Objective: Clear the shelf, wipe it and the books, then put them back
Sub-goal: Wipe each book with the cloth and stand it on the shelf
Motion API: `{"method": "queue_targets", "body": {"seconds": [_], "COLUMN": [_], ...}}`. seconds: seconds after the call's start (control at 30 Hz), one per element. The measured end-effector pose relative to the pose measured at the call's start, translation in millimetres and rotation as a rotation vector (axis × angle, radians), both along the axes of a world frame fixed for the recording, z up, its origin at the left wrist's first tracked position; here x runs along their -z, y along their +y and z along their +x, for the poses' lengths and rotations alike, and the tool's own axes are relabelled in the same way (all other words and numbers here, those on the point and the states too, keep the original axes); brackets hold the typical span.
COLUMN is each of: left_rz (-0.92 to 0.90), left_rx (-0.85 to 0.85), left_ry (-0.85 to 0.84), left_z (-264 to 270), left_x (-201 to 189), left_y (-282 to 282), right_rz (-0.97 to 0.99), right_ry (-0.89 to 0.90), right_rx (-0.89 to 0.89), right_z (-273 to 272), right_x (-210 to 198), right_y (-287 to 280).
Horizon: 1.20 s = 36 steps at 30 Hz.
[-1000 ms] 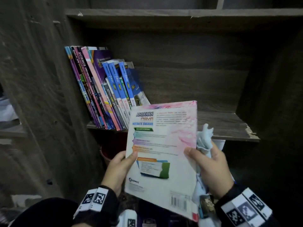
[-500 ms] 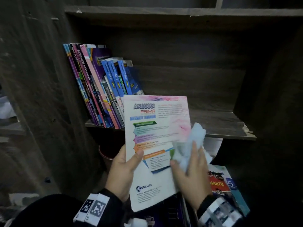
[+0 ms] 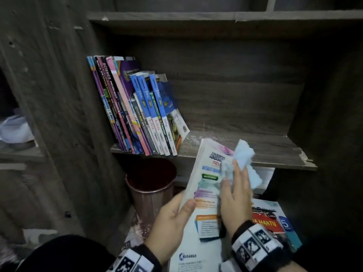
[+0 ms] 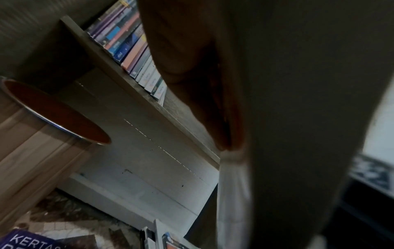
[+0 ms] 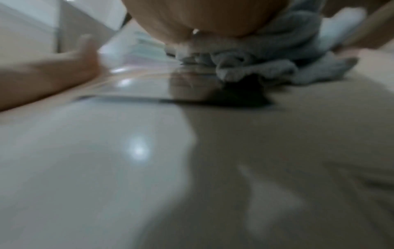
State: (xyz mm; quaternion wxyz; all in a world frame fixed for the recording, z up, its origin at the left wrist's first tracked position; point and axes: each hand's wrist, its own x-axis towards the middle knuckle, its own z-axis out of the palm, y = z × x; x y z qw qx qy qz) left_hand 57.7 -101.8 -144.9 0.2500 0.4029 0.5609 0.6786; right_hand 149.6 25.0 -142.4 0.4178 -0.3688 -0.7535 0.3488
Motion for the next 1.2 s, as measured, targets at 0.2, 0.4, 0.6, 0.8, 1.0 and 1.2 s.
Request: {"method": "queue_targets", "body": {"seconds": [0.2, 0.4, 0.6, 0.8, 1.0, 1.2], "left_rz": [-0.034, -0.021, 0.05, 0.091, 0.222, 0.155], "left_rx": [-0.022, 0.043, -0.069, -0.073, -0.308, -0.22], "left_ry": [0.075, 0.051, 0.113, 0.041, -0.022, 0.005], "left_z": [3.5, 2.8, -2.3, -9.3, -16.8, -18.9], "left_x": [2.8, -5.4, -7.8, -21.8, -28.7, -20.7], "left_y": [-0.7, -5.0, 0.3, -3.0, -0.2, -4.6], "right_rz": [0.595, -0.022, 0.542, 0.179, 0.411, 0.651], "right_ry": [-0.028, 0.04, -0.13, -0.083, -0.331, -0.262], "right_rx": [-0.251, 0.116, -0.342, -0.083, -0.265, -0.395], "right_z": [-9.0, -1.4, -3.5, 0.6, -2.8, -6.0], "right_x": [9.2, 6.2, 20.4, -5.3, 47.2, 33.0], "right_y": [-7.8, 41.1, -29.0, 25.4, -43.4, -42.4]}}
